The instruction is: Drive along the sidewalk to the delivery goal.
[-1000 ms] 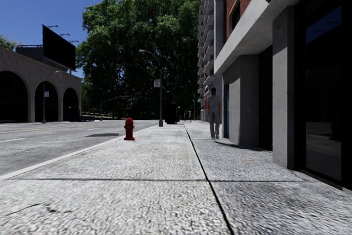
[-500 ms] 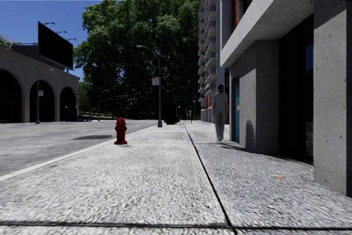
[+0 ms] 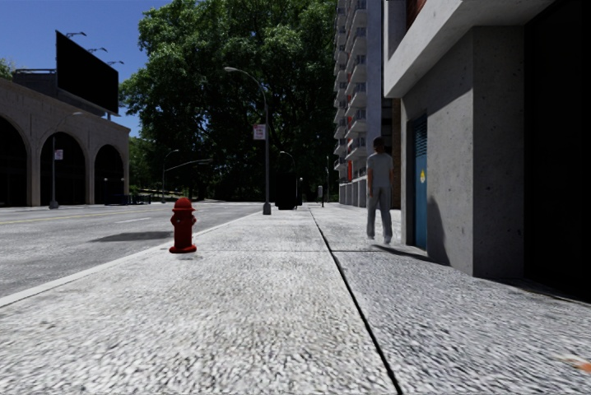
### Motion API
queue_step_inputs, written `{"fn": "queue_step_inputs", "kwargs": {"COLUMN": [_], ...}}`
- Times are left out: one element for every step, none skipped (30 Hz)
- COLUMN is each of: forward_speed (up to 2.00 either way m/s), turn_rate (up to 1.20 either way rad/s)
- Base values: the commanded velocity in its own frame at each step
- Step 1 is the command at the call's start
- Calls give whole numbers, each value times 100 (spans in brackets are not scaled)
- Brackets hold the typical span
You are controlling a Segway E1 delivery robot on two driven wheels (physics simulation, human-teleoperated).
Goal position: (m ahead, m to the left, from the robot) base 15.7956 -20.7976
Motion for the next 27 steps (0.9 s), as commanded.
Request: {"fn": "queue_step_inputs", "kwargs": {"forward_speed": [200,200,200,200,200,200,200,200,200,200,200,200,200,200,200,200,200,200,200,200,200,200,200,200,200,200,200], "turn_rate": [0,0,0,0,0,0,0,0,0,0,0,0,0,0,0,0,0,0,0,0,0,0,0,0,0,0,0]}}
